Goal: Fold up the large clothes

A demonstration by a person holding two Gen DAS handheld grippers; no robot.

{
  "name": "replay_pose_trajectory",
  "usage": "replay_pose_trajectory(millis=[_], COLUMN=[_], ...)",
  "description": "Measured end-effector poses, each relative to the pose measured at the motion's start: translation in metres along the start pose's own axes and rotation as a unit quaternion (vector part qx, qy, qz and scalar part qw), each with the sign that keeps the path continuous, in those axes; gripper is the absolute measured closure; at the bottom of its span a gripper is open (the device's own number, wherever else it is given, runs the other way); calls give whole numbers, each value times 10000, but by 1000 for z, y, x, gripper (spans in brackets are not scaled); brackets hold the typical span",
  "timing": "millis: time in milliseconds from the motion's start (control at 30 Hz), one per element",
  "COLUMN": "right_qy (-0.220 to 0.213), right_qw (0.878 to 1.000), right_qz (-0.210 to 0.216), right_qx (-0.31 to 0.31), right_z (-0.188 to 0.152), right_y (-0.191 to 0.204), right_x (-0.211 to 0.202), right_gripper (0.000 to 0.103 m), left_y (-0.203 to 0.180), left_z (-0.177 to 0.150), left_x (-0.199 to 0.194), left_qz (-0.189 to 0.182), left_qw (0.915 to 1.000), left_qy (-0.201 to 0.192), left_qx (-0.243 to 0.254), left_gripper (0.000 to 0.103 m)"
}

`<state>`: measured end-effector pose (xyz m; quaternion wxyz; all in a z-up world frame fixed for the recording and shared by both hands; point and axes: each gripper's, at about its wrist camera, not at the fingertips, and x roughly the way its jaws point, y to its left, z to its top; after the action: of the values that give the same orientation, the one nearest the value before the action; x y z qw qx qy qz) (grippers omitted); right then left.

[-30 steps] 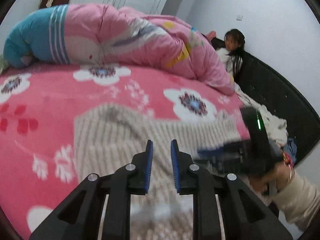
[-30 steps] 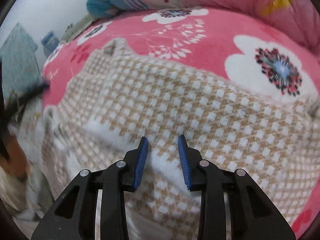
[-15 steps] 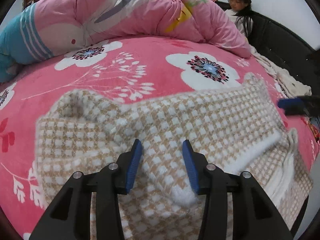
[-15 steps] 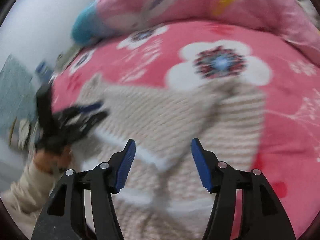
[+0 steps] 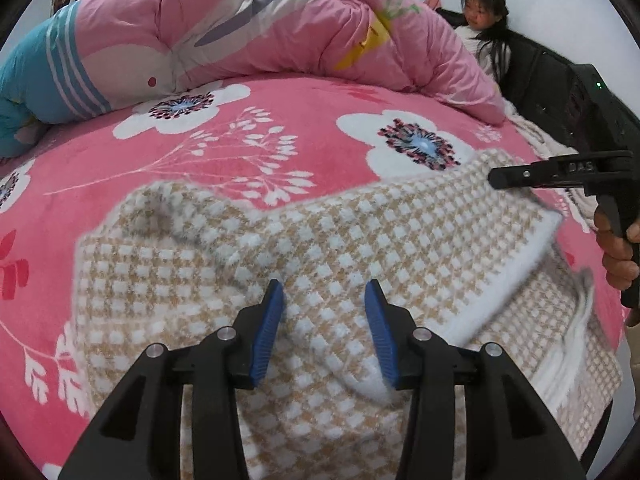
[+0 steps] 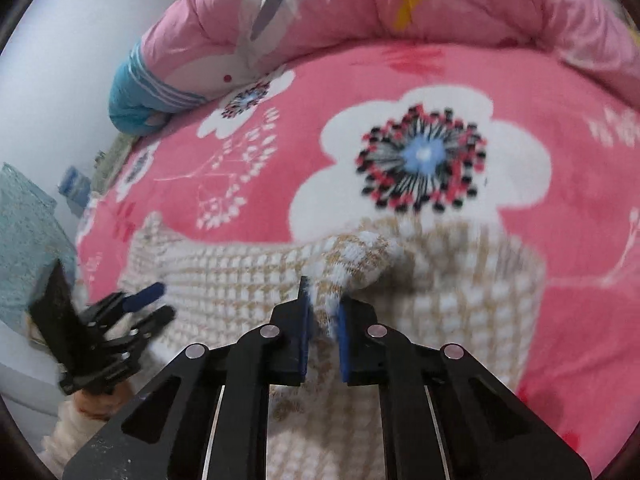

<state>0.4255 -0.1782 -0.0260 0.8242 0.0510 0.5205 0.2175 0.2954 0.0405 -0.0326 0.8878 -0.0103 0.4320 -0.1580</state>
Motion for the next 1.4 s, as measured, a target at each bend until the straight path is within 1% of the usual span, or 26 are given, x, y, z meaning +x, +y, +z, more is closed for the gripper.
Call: replay_pose_trajectory(millis=[33,133,200,233,267,300,333,400,467,533,567,600,633,700,800,900,967,1000,1033,1100,1167,1200,1233,1300,1367,1400], right_qy=[76,129,128,77,17,-176,-292,-488,-547,-322,-136,128,256,-12,-81,-132,-172,-196,-233,-292,-340,-350,-353,-347,-336,-323], right_qw=[9999,9997,9996,9990,9983,9967,9962,9975,9970,9949,9945,9944,9949,9942,9950,9949,9943,9940,9935,9932,9929,9930,9931,9932,9932,9934], right_qz=[-108,-180,-232,-429,-576,-789,-816,-430,-36,374,463,462,295,270,369,393,379,391,434,508,557,560,554,535,538,542], right_qx=[-28,-30,39,64,53,-23,-86,-271,-546,-877,-931,-944,-934,-1039,-925,-917,-977,-1003,-1023,-1010,-991,-982,-974,-977,-975,-958], right_z=[-4,-19,-24,-28,-29,-30,-30,-25,-21,-22,-25,-29,-37,-44,-46,-50,-52,-52,-53,-57,-60,-60,-60,-60,-61,-61], right_y=[-4,-22,-24,-22,-20,-12,-7,16,42,68,70,73,71,72,67,63,65,65,64,63,62,61,61,62,62,62], right_x=[10,9,-4,-19,-27,-43,-50,-60,-51,-21,-7,14,36,37,31,28,28,28,28,26,22,21,20,19,19,17], right_gripper=[89,73,70,65,62,61,61,61,61,61,60,60,60,60,60,60,60,60,60,60,60,60,60,60,60,60], left_y=[-3,-6,-3,0,5,9,14,22,25,27,28,29,30,30,36,46,59,65,81,110,138,147,152,159,157,149], left_z=[0,-5,-8,-10,-11,-12,-14,-16,-18,-20,-20,-19,-17,-6,28,62,70,68,63,53,44,42,40,38,40,43], left_x=[1,1,-1,-2,-2,-2,-3,-5,-9,-15,-20,-28,-34,-45,-47,-16,24,33,43,38,22,14,8,-5,-20,-28], left_qz=[70,154,117,87,87,36,-100,-277,-339,-304,-275,-195,-118,-61,-130,-543,-328,-190,-65,-414,-501,-441,-97,310,366,379], left_qw=[10000,9996,9996,9997,9999,10000,9999,9991,9983,9981,9980,9981,9981,9978,9966,9942,9930,9919,9882,9760,9607,9568,9558,9510,9503,9543], left_qy=[-12,-107,-127,-110,-89,-84,-94,-129,-198,-220,-249,-321,-402,-589,-720,-387,221,388,543,401,179,70,21,-130,-392,-534], left_qx=[61,227,217,185,120,20,-93,-278,-430,-481,-503,-494,-443,-294,-368,-841,-1117,-1198,-1433,-2098,-2723,-2874,-2939,-3073,-3066,-2915], left_gripper=[60,60,60,58,51,50,50,49,49,49,49,49,49,49,49,49,49,51,56,71,74,73,73,56,55,55])
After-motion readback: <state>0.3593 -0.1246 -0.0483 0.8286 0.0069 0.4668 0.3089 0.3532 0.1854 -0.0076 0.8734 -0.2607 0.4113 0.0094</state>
